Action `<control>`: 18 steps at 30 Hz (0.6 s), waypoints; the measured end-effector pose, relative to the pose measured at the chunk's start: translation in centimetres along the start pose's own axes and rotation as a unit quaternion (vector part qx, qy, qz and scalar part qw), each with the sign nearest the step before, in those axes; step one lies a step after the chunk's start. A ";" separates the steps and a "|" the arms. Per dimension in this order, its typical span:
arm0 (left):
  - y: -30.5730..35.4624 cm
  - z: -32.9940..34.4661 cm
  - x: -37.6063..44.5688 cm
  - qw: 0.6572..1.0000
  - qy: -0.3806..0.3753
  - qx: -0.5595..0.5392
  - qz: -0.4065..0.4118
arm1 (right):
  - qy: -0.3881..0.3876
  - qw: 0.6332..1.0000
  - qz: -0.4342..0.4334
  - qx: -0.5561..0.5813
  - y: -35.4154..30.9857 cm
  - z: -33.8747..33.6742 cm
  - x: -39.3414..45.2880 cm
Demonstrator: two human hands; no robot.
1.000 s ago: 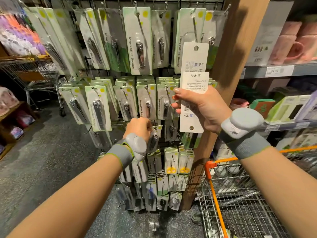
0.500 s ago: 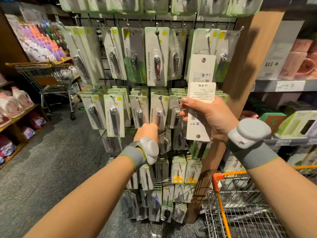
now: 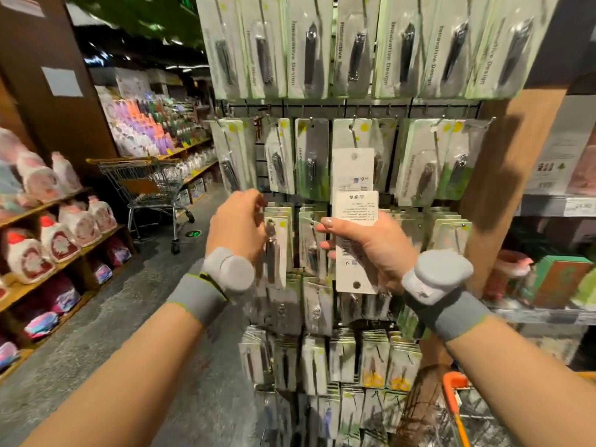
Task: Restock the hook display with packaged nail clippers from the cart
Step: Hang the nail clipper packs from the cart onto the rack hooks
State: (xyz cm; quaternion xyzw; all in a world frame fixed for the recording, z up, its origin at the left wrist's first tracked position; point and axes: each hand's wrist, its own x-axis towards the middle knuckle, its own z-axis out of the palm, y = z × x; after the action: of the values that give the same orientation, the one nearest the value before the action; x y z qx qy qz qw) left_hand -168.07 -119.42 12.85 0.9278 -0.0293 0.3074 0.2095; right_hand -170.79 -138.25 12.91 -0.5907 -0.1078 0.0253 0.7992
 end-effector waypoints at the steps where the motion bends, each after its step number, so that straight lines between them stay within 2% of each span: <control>1: -0.4 -0.1 0.5 0.999 -0.027 0.020 -0.005 | 0.004 1.000 0.001 -0.004 0.1 0.4 0.2; 4: -0.9 0.3 1.5 0.990 -0.118 0.075 -0.017 | 0.013 1.000 0.008 0.000 0.3 0.9 0.6; 6: -1.1 0.5 2.2 0.986 -0.144 0.089 -0.014 | 0.014 1.000 0.009 -0.002 0.3 1.1 0.9; 18: -1.7 0.7 2.8 0.994 -0.096 0.048 -0.016 | 0.025 1.000 -0.006 -0.002 0.0 0.9 1.0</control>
State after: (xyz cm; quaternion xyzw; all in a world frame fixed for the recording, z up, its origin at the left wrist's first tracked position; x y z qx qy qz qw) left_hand -165.12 -117.99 13.32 0.9624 -0.0199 0.2148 0.1652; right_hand -170.02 -137.30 13.31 -0.5922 -0.0912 0.0056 0.8006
